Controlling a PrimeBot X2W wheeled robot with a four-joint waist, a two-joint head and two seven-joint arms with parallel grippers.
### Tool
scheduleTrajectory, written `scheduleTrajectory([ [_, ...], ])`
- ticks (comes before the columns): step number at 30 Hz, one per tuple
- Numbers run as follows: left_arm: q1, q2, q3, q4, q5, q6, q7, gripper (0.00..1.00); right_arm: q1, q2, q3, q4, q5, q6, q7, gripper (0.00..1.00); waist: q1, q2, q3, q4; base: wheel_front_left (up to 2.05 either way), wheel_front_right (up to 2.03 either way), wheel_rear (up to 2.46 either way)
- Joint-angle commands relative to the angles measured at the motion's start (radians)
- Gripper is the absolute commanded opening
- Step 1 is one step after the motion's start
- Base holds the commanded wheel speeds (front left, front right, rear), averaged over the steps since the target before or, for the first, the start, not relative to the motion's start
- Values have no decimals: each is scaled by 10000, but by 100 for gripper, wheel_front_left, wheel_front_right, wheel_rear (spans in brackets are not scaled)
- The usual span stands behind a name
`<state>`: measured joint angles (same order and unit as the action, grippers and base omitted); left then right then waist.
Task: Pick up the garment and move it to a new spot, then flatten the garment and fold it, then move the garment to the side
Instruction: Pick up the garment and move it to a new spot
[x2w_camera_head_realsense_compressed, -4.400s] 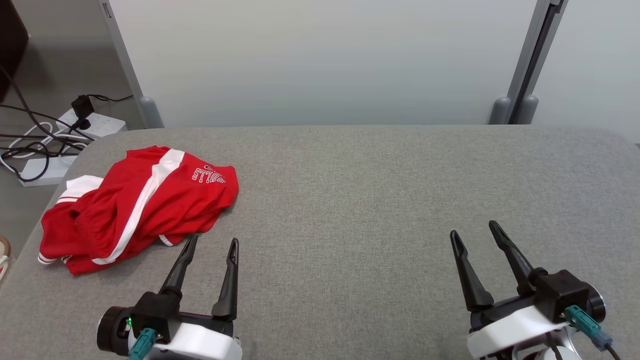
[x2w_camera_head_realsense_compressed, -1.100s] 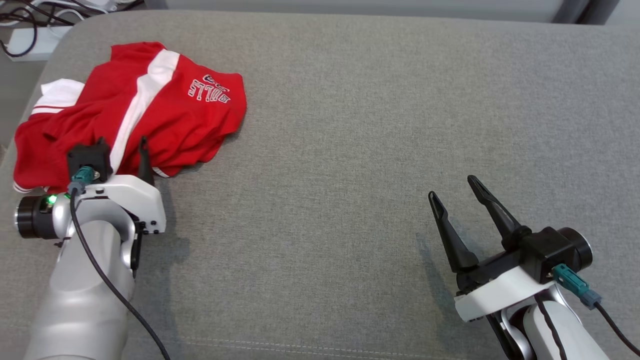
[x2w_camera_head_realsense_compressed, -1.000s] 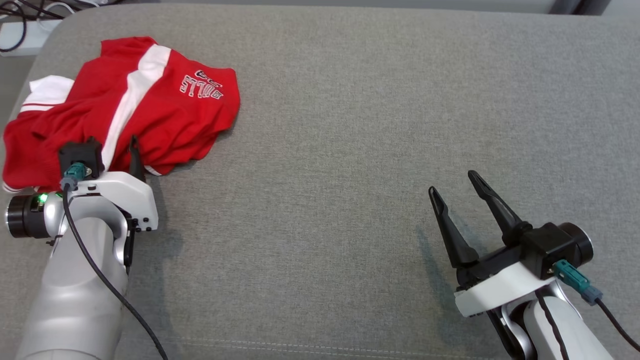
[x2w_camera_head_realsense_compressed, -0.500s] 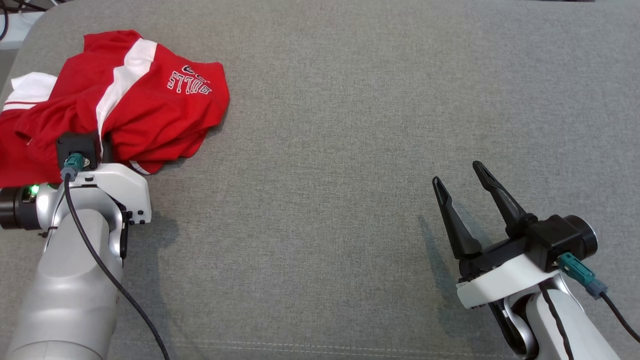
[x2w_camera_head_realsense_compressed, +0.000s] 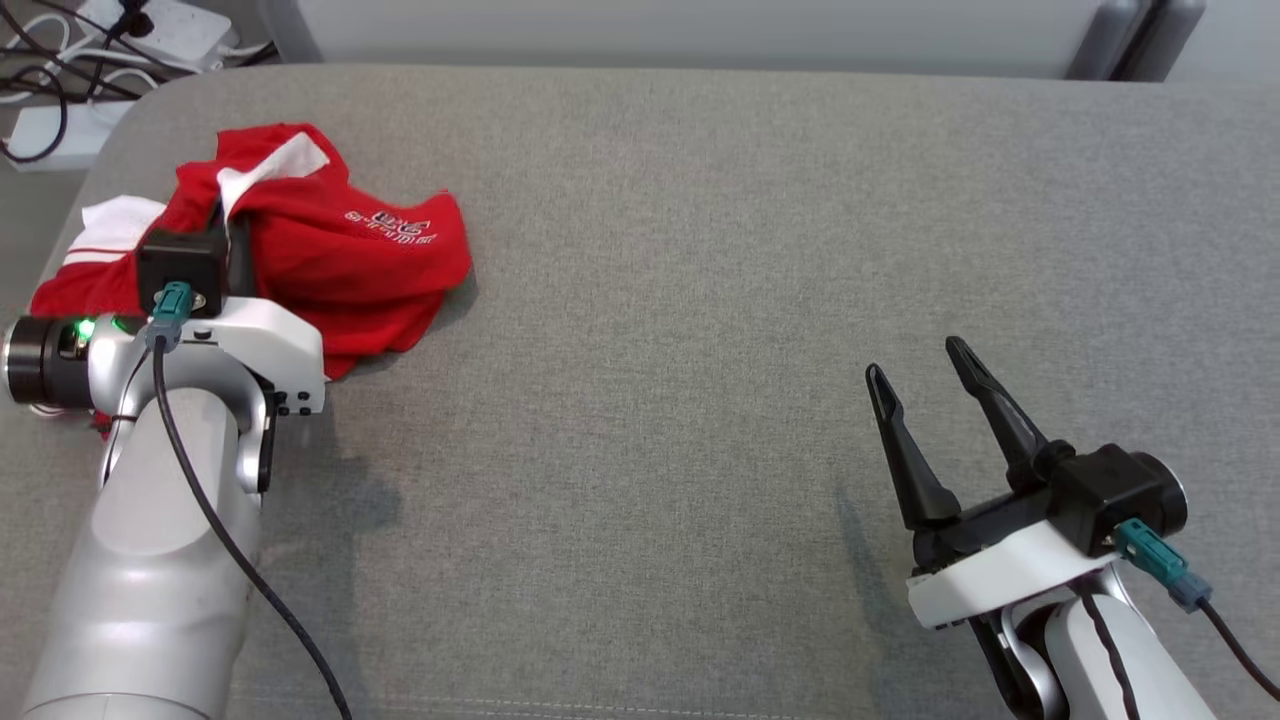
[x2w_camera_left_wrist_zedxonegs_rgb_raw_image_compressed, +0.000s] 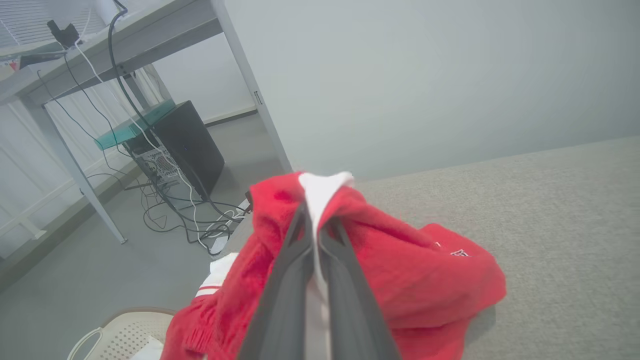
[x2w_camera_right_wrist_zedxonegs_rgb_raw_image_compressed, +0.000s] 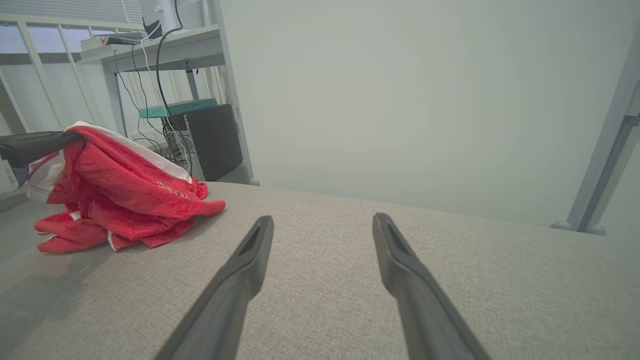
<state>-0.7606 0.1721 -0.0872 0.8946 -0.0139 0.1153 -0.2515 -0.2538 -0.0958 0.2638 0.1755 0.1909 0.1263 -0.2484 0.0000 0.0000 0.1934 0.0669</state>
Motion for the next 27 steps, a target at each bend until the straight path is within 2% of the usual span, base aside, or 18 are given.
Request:
scheduleTrajectory([
  [1, -94, 377, 134, -455, 160, -4, -103, 0, 77, 74, 118, -255, 116, 44, -134, 100, 0, 0, -218, -87, 0, 0, 0],
  [4, -172, 323, -93, -719, 250, -95, -103, 0, 204, 147, 79, -252, 184, 44, -134, 100, 0, 0, -496, -228, 0, 0, 0],
  [15, -683, -334, -1122, -725, 294, -1199, -103, 0, 747, 295, 167, -261, 781, 44, -134, 100, 0, 0, -1405, -1160, 0, 0, 0],
  [27, -1372, -1097, -2143, -685, 188, -1597, -78, 0, 1103, 184, 239, -263, 1023, 44, -134, 100, 0, 0, -1884, -2235, 0, 0, 0],
])
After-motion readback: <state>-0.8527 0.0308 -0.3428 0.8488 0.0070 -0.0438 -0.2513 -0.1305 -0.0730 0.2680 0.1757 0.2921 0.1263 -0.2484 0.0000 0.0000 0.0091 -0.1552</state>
